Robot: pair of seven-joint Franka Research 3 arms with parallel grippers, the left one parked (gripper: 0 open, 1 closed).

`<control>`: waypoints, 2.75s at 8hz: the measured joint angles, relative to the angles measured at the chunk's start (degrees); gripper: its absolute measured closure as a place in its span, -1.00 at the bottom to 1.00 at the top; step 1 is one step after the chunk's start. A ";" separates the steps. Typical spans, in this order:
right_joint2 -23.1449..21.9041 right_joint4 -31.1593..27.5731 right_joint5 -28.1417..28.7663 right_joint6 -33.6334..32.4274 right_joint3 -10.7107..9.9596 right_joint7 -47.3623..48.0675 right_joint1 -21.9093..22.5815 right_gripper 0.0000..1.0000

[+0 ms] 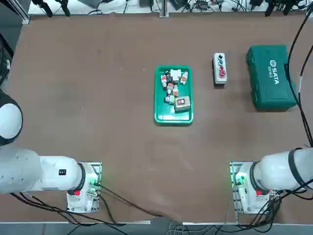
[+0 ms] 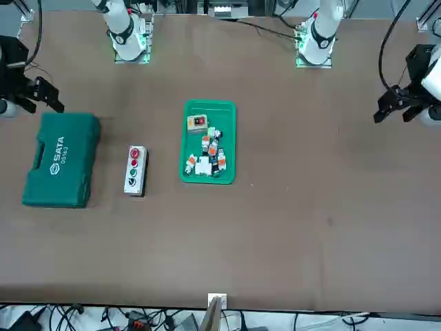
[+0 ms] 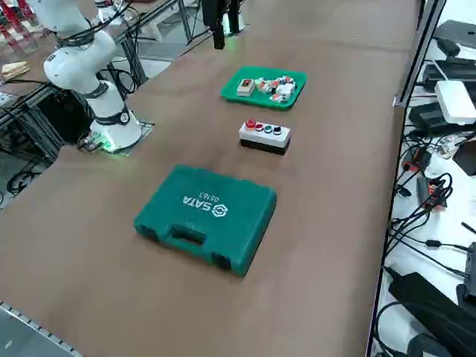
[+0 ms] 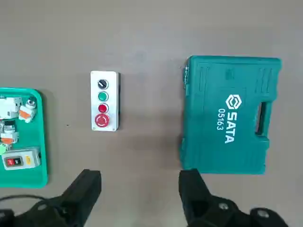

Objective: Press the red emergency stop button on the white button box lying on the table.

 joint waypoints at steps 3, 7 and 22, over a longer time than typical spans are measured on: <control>0.00 0.00 0.00 0.00 0.00 -0.02 0.00 -1.00; 0.04 -0.04 0.00 -0.20 0.00 -0.12 -0.01 -1.00; 1.86 -5.43 0.12 -4.07 0.32 2.49 4.72 0.97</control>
